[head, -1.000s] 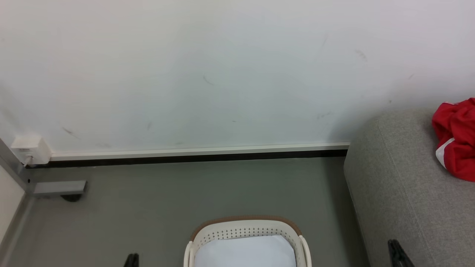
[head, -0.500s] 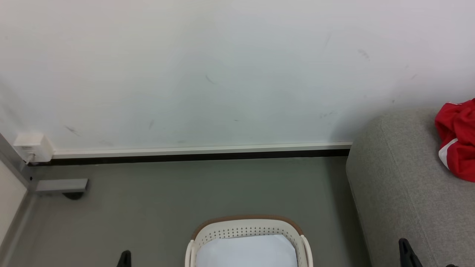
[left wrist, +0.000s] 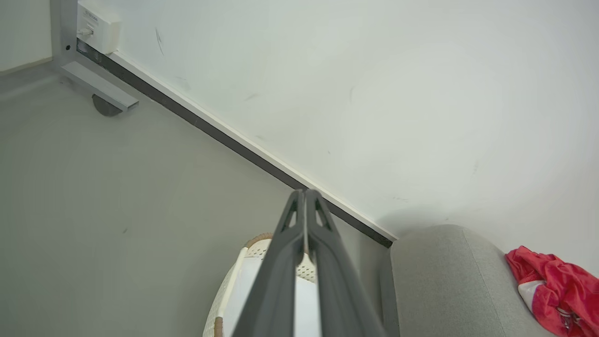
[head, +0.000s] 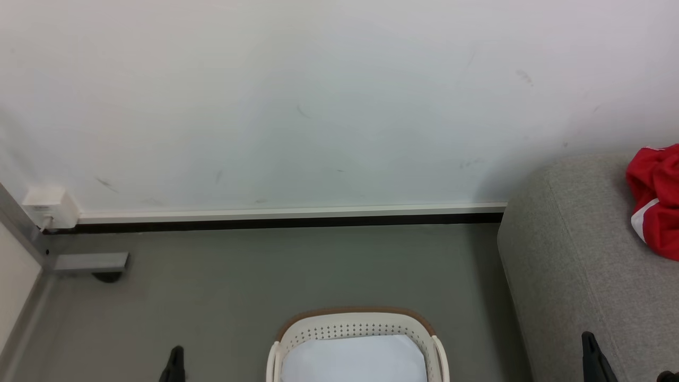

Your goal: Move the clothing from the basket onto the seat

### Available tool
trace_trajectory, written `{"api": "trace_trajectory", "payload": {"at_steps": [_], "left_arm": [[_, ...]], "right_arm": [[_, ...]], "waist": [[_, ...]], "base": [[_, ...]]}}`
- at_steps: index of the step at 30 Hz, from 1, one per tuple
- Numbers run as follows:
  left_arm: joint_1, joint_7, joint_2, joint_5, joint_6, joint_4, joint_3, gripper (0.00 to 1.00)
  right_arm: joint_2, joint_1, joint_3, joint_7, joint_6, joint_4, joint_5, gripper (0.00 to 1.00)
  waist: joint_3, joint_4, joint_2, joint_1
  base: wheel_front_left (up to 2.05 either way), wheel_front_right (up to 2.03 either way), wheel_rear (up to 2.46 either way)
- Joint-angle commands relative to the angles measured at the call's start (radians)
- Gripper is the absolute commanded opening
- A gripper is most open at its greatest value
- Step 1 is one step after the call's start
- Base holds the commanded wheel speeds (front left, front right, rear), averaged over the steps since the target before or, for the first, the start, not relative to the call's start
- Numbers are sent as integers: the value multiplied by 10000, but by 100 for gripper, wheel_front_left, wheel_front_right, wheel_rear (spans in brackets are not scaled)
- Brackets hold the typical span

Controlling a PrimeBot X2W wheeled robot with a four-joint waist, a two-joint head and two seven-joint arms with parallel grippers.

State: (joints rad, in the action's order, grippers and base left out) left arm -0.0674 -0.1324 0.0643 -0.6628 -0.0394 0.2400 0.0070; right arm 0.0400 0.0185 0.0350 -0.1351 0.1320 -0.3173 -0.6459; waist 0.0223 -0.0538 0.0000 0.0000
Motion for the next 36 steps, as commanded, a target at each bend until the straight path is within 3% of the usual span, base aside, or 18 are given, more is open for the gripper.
{"api": "trace_trajectory", "payload": {"at_steps": [1,36], "left_arm": [[265,90,20,-486,-59,-127,102,0],[1004,1226,-42,-4764,-479,-53,577,0]], "right_arm": [[91,-336,57,105,-6,211,-462,0],[122,-819,415,1247,-12,482,-4809,0]], "waist": [[-4,10,0,0],[-96,205,0,0]], "base": [[0,0,0],[0,0,0]]}}
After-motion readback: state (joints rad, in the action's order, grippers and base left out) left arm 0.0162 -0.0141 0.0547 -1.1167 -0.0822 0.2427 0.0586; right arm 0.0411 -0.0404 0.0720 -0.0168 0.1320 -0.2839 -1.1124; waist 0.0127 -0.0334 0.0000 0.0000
